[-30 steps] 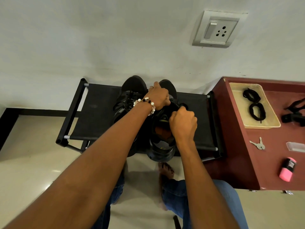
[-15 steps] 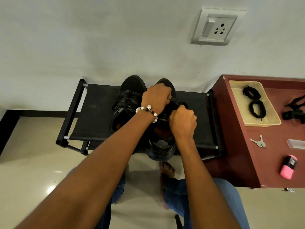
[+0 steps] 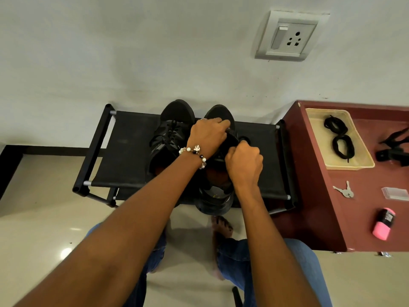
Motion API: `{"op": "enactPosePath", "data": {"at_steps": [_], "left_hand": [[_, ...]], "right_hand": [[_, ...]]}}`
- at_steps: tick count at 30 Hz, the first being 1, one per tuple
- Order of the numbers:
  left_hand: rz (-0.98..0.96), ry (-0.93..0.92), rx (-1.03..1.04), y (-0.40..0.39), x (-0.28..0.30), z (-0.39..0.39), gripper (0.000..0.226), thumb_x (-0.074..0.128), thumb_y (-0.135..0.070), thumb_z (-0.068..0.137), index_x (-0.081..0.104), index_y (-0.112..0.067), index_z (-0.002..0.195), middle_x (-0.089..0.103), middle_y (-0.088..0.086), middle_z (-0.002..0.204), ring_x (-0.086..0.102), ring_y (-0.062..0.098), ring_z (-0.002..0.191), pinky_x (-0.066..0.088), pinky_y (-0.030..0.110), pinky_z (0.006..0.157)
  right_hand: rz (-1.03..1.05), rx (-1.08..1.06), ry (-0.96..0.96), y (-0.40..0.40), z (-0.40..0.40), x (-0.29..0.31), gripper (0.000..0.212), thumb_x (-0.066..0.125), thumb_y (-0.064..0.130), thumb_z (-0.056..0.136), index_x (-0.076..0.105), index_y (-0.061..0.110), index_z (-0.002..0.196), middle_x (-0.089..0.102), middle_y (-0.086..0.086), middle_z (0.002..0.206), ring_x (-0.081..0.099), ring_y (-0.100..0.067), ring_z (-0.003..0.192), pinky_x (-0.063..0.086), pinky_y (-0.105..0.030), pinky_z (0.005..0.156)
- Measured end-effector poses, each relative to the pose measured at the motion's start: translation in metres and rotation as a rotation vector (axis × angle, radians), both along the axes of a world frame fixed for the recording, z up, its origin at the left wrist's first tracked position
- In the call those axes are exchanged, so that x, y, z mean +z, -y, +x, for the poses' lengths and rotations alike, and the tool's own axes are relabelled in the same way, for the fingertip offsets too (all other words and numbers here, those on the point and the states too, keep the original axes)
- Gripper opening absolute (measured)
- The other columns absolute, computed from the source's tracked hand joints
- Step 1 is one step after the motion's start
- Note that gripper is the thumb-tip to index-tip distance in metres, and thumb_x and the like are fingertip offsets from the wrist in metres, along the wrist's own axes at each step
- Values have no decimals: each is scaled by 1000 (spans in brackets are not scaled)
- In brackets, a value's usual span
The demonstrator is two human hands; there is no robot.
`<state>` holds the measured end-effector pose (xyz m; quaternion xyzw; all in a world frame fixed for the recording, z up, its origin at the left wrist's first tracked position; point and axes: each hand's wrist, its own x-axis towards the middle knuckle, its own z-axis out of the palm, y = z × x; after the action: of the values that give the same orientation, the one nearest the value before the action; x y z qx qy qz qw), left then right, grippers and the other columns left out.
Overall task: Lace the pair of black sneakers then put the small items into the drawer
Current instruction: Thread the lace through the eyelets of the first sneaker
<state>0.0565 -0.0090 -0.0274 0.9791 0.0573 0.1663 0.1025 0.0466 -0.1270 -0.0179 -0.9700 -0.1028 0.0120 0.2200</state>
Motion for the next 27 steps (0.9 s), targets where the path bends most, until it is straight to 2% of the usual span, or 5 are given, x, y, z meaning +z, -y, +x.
{"op": "enactPosePath", "data": {"at_steps": [7,12,15,21,27], "left_hand": [[-604,-44,596,7,11,0,13,59,-23,89,64,-11,93,68,6,89,63,24,86,36,29,66],[-512,-141,164,0,17,-9,43,54,-8,86,57,-21,127,66,3,111,60,22,104,48,36,87],[-353,-248,48,-3,17,-9,39,60,-23,84,65,-28,122,59,5,121,55,27,112,47,41,96],[204,-243,96,23,34,-6,14,50,-4,93,61,-6,101,55,9,100,55,27,85,39,32,62],[-11,-237,155,0,26,0,25,47,-22,100,57,-1,110,57,15,111,60,37,98,45,40,74]], "right_hand": [[-38,12,1,0,-1,1,25,40,18,101,56,-2,98,63,-20,98,63,-40,89,40,-37,64],[-49,11,16,0,0,-1,25,40,16,100,57,-2,98,64,-21,97,63,-40,88,40,-36,62],[-42,13,-13,-1,0,0,25,40,17,100,57,-2,101,64,-21,100,63,-41,90,40,-37,64],[-69,29,-18,0,0,2,20,39,9,98,55,-3,99,63,-23,102,61,-43,92,40,-38,65],[-62,11,3,0,-2,2,24,41,15,100,56,-3,102,64,-22,101,63,-42,92,39,-37,64]]}}
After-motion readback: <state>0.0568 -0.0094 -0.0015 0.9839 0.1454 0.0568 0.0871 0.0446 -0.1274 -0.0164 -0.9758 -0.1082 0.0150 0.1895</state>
